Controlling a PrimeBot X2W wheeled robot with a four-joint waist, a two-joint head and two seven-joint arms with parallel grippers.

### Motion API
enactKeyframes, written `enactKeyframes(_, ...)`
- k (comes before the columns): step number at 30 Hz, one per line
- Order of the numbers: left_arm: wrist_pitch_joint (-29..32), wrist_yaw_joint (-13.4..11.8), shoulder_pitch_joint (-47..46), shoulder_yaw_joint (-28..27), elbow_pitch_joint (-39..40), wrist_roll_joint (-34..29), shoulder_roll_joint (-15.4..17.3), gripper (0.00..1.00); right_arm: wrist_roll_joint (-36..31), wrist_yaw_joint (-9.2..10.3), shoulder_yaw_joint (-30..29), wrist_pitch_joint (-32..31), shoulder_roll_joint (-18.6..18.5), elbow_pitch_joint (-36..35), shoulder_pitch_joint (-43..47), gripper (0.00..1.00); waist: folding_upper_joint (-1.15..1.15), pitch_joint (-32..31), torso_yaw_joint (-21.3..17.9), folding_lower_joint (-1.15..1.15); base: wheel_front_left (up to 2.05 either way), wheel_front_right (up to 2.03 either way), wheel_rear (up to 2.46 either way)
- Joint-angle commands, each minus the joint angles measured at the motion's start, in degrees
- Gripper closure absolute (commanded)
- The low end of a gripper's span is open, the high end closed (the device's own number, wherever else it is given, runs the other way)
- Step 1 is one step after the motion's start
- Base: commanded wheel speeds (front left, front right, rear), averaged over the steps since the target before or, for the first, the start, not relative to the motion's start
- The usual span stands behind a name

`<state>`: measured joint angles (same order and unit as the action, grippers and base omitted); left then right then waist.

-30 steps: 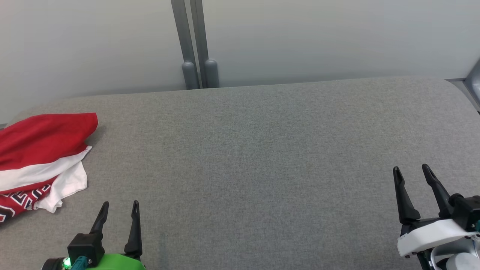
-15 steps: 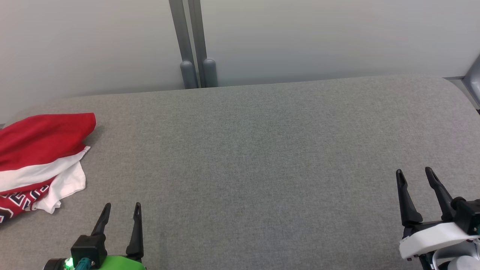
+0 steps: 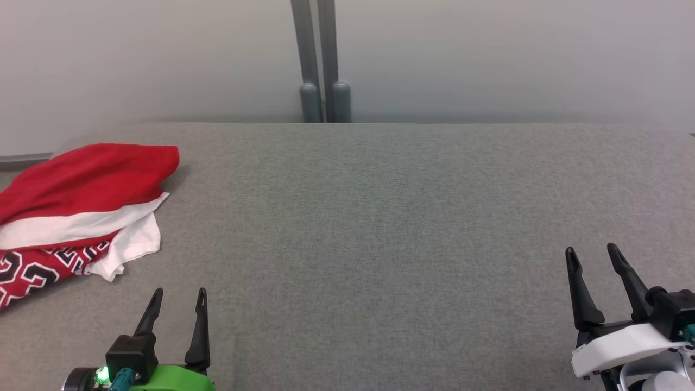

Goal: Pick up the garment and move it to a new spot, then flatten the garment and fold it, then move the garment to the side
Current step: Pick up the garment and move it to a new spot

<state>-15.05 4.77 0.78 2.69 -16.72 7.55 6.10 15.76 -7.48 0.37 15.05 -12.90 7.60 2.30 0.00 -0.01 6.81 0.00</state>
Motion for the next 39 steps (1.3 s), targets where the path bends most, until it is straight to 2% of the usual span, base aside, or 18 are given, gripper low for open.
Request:
enactKeyframes(1, -0.2, 0.1, -0.3, 0.0, -0.1, -0.3, -0.1, 0.00, 0.2, -0.02, 0.1, 0.2, 0.0, -0.1, 0.2, 0.00, 0.00, 0.1, 5.7, 0.00, 0.00, 0.00, 0.00)
enactKeyframes(6, -0.2, -0.2, 0.5, -1.4, 0.0, 0.0, 0.1, 0.00, 0.3, -0.02, 1.5, 0.2, -0.1, 0.0, -1.2, 0.00, 0.00, 0.3, 12.9, 0.00, 0.00, 0.00, 0.00)
enactKeyframes(9, -0.1, -0.4, 1.1, -2.5, 0.2, 0.3, 0.2, 0.00, 0.5, -0.02, 2.5, 0.2, 0.0, 0.1, -1.9, 0.00, 0.00, 0.4, 15.9, 0.00, 0.00, 0.00, 0.00)
enactKeyframes(12, -0.1, -0.5, 1.6, -3.4, 0.7, 0.4, 0.2, 0.00, 0.6, -0.02, 3.5, 0.2, 0.1, 0.2, -2.4, 0.00, 0.00, 0.5, 17.8, 0.00, 0.00, 0.00, 0.00)
enactKeyframes(16, -0.1, 0.0, 1.4, -4.0, 1.1, 0.4, 0.7, 0.00, 0.6, -0.01, 4.7, 0.2, 0.1, 0.4, -2.7, 0.00, 0.00, 0.8, 18.4, 0.00, 0.00, 0.00, 0.00)
enactKeyframes(23, 1.7, 1.4, -6.5, -1.7, -1.3, 0.3, 2.7, 0.00, 0.9, -0.02, 6.2, 0.2, -2.0, 0.4, -4.4, 0.00, 0.00, 5.6, 16.5, 0.00, 0.00, 0.00, 0.00)
enactKeyframes(28, 6.4, 2.4, -20.1, 1.1, -3.7, 2.3, 6.0, 0.00, 0.5, -0.02, 8.1, 0.2, -5.8, -1.0, -9.9, 0.00, 0.00, 15.6, 12.8, 0.00, 0.00, 0.00, 0.00)
enactKeyframes(34, 16.0, 2.6, -35.1, 6.5, -9.0, 8.7, 12.7, 0.00, 0.6, -0.01, 11.4, 0.2, -8.6, -1.9, -18.1, 0.00, 0.00, 27.0, 7.1, 0.00, 0.00, 0.00, 0.00)
enactKeyframes(39, 21.5, 2.7, -42.7, 9.7, -13.3, 15.4, 19.8, 0.00, 0.8, -0.01, 13.3, 0.2, -8.6, -1.5, -22.1, 0.00, 0.00, 31.9, 3.4, 0.00, 0.00, 0.00, 0.00)
